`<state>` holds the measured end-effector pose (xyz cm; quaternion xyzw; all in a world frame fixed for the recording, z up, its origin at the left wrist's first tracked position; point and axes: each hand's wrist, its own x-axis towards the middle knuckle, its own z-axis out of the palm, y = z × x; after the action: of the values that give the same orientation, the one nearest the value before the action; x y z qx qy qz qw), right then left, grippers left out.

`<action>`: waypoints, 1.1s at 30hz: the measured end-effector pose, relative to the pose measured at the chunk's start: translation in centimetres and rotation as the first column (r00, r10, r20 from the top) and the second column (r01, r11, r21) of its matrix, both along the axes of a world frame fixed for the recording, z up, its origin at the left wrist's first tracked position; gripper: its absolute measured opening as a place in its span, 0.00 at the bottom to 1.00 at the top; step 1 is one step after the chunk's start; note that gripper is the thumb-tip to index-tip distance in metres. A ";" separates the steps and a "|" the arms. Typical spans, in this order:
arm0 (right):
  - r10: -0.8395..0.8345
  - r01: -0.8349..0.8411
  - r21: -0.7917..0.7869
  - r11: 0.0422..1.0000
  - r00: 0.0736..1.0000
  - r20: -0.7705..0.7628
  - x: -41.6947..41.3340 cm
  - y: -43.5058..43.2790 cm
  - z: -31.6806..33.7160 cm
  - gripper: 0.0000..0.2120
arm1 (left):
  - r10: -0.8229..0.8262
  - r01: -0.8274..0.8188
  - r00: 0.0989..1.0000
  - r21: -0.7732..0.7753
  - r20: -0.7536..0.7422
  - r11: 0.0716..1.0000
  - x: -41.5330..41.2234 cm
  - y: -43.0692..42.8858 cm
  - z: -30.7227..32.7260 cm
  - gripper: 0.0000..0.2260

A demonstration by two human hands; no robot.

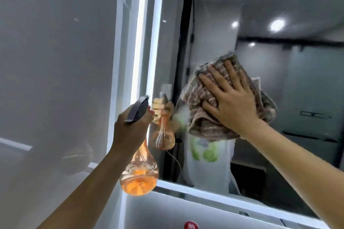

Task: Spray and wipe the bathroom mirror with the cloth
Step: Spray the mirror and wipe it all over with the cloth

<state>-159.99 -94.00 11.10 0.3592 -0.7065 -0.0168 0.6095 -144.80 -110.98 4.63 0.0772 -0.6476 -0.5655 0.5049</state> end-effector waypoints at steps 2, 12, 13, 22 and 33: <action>-0.010 0.019 -0.146 0.989 0.998 0.062 0.6 -1.2 3.9 0.31 | -0.023 0.022 0.999 -0.019 -0.025 1.000 -0.4 0.6 0.1 0.11; -0.061 0.061 -0.016 0.998 0.998 0.007 0.2 0.1 6.5 0.39 | -0.083 0.078 0.988 -0.037 -0.127 0.996 -3.5 5.7 2.5 0.04; -0.068 0.068 -0.020 0.997 0.998 0.015 0.1 0.9 6.6 0.39 | -0.086 0.081 0.988 -0.045 -0.129 0.996 -3.9 6.7 2.8 0.04; -0.138 0.144 -0.163 0.976 0.989 0.047 -4.0 15.7 4.2 0.36 | -0.188 0.187 0.975 -0.024 -0.117 0.982 -7.5 17.8 2.6 0.11; -0.166 0.203 -0.218 0.955 0.970 0.177 -6.9 30.8 -1.7 0.34 | -0.272 0.268 0.957 -0.054 -0.105 0.962 -9.4 28.9 -0.7 0.10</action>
<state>-166.85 -63.17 9.42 0.2171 -0.7797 0.0380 0.5861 -154.17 -82.05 3.88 -0.0535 -0.6339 -0.6196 0.4598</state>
